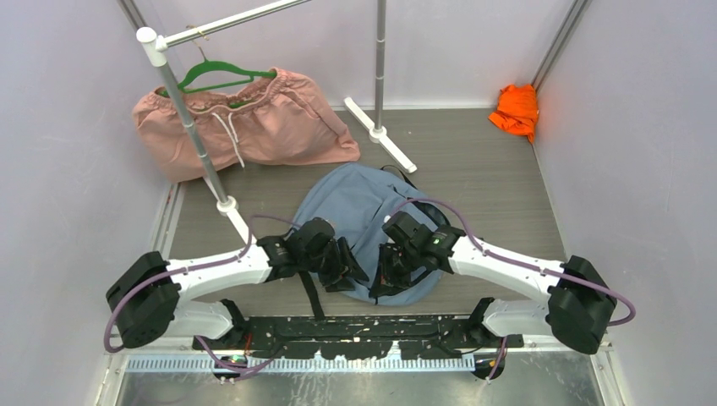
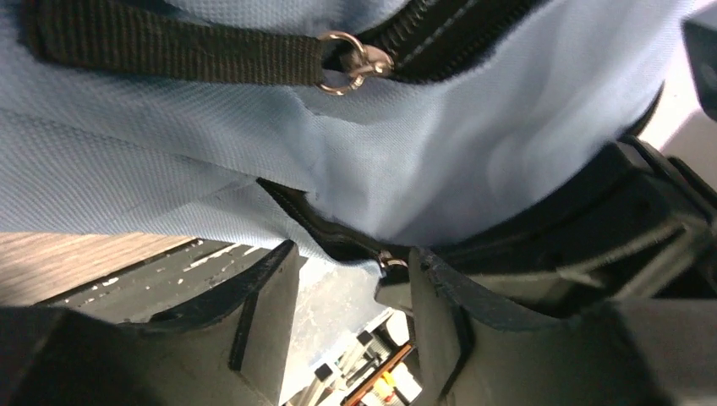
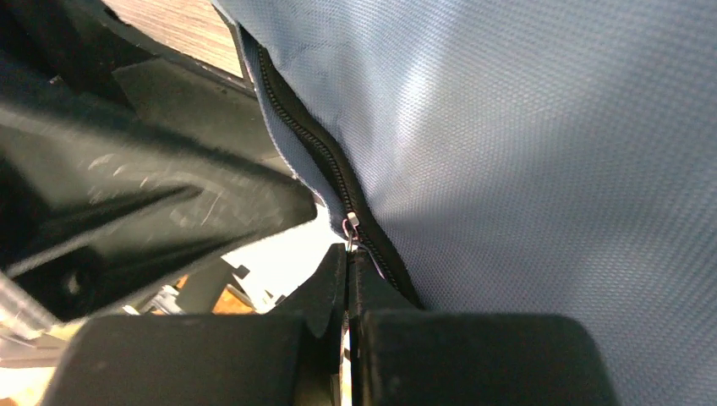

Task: Pack the student bag
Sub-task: Zip the student bag at the center of the board.

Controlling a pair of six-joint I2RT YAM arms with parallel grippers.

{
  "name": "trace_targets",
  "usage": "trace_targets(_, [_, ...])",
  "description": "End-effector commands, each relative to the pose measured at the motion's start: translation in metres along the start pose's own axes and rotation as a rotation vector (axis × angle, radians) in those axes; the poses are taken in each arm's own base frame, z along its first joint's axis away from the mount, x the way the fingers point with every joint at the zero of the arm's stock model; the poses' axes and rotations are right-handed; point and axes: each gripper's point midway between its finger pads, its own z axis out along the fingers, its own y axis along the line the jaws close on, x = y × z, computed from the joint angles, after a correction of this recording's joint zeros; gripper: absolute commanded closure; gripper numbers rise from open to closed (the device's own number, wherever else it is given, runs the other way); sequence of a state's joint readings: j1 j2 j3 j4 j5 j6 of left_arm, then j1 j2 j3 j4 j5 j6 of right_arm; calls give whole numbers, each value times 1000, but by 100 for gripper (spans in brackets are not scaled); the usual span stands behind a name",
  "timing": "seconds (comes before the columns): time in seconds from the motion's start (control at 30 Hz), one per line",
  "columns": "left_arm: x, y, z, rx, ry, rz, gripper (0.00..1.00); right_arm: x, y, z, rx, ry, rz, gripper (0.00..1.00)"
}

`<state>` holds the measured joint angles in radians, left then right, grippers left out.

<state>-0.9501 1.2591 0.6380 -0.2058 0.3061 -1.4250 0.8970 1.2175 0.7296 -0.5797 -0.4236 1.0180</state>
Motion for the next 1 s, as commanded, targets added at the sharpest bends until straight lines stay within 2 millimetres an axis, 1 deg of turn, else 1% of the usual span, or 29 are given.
trace_targets(0.0, [-7, -17, 5, 22, -44, -66, 53, -3, 14, -9, -25, -51, -111, 99])
trace_targets(0.13, [-7, 1, 6, -48, -58, -108, 60, 4, 18, -10, -46, -58, -151, 99])
trace_targets(0.23, [-11, 8, 1, -49, -97, -116, 67, 12, 21, -9, -50, -41, -189, 99])
trace_targets(0.3, [-14, 12, -1, -51, -123, -123, 77, 17, 20, -6, -36, -32, -210, 99])
trace_targets(0.33, [-16, 12, -1, -51, -131, -123, 84, 18, 19, -5, -28, -30, -215, 99])
trace_targets(0.37, [-17, 11, -1, -48, -137, -120, 93, 19, 19, -3, -24, -26, -221, 99])
trace_targets(0.4, [-17, 11, -1, -48, -139, -115, 99, 19, 19, -2, -23, -27, -222, 99])
trace_targets(0.5, [-22, 8, -3, -36, -157, -79, 100, 20, 18, -2, -22, -25, -224, 99])
trace_targets(0.57, [-33, 16, -11, -60, -200, -75, 100, 23, 16, -3, -21, -20, -226, 99])
trace_targets(0.6, [-40, 23, -17, -76, -225, -79, 100, 24, 12, -4, -14, -19, -229, 99])
trace_targets(0.67, [-54, 33, -36, -98, -292, -78, 100, 26, 2, -6, 23, -14, -234, 99])
trace_targets(0.73, [-67, 45, -62, -129, -370, -72, 100, 27, -8, -10, 61, -18, -238, 99])
trace_targets(0.8, [-82, 61, -91, -177, -460, -77, 100, 27, -15, -16, 87, -41, -241, 99])
trace_targets(0.87, [-90, 74, -118, -203, -526, -84, 100, 24, -24, -23, 127, -72, -242, 99])
trace_targets(0.9, [-91, 85, -128, -234, -539, -94, 100, 22, -27, -27, 144, -87, -243, 99])
trace_targets(0.97, [-95, 99, -143, -281, -564, -103, 100, 19, -32, -34, 174, -119, -245, 99])
